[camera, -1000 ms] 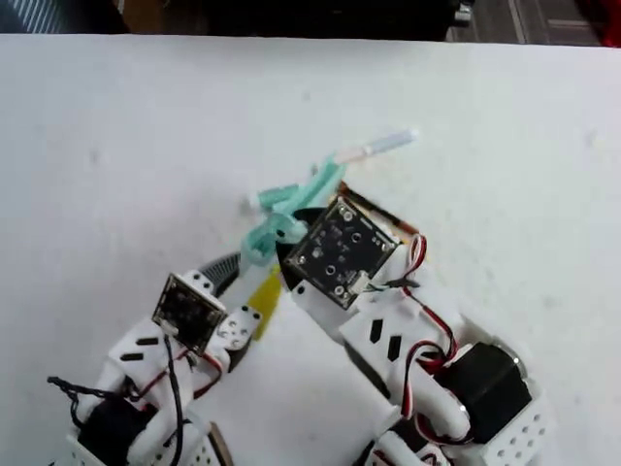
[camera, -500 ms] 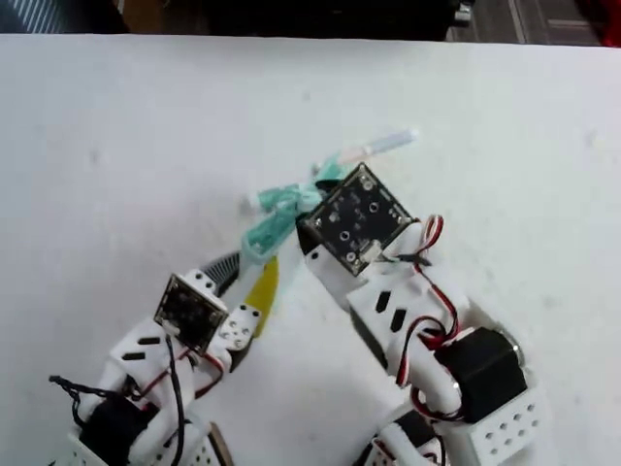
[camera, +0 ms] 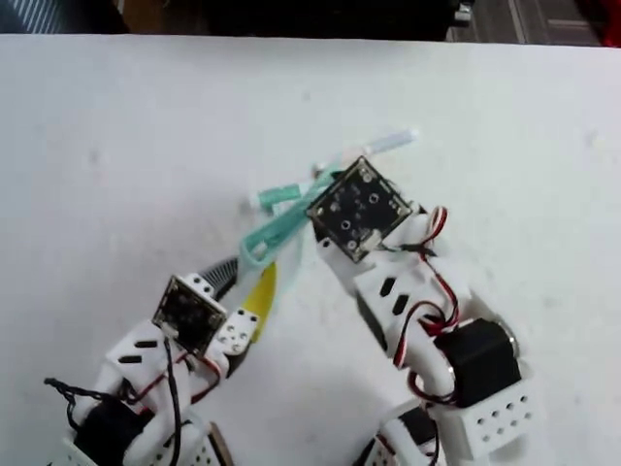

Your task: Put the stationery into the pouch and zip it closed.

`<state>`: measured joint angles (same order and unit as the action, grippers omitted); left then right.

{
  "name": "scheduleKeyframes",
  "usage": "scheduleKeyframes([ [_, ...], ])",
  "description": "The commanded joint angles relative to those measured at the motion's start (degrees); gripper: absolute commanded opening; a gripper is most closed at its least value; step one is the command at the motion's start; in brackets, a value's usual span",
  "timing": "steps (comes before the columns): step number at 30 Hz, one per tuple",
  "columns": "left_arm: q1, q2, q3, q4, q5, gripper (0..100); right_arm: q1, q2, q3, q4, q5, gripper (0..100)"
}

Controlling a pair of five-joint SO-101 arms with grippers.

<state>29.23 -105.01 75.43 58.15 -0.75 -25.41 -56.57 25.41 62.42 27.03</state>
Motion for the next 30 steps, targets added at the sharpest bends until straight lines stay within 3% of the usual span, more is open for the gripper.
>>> scheduleKeyframes([
  [1, 0.48, 0.31, -1.32, 1.49, 0.18, 2, 4.70, 0.04, 0.53, -3.38, 3.43, 1.7],
  [12, 0.48, 0.31, -1.49, 2.11, -0.09, 2, 10.33, 0.13, 3.25, -8.40, 5.80, 1.7],
  [30, 0.04, 0.31, -3.96, 6.15, -0.26, 2, 12.88, 9.01, 4.57, -14.46, 5.36, 1.7],
])
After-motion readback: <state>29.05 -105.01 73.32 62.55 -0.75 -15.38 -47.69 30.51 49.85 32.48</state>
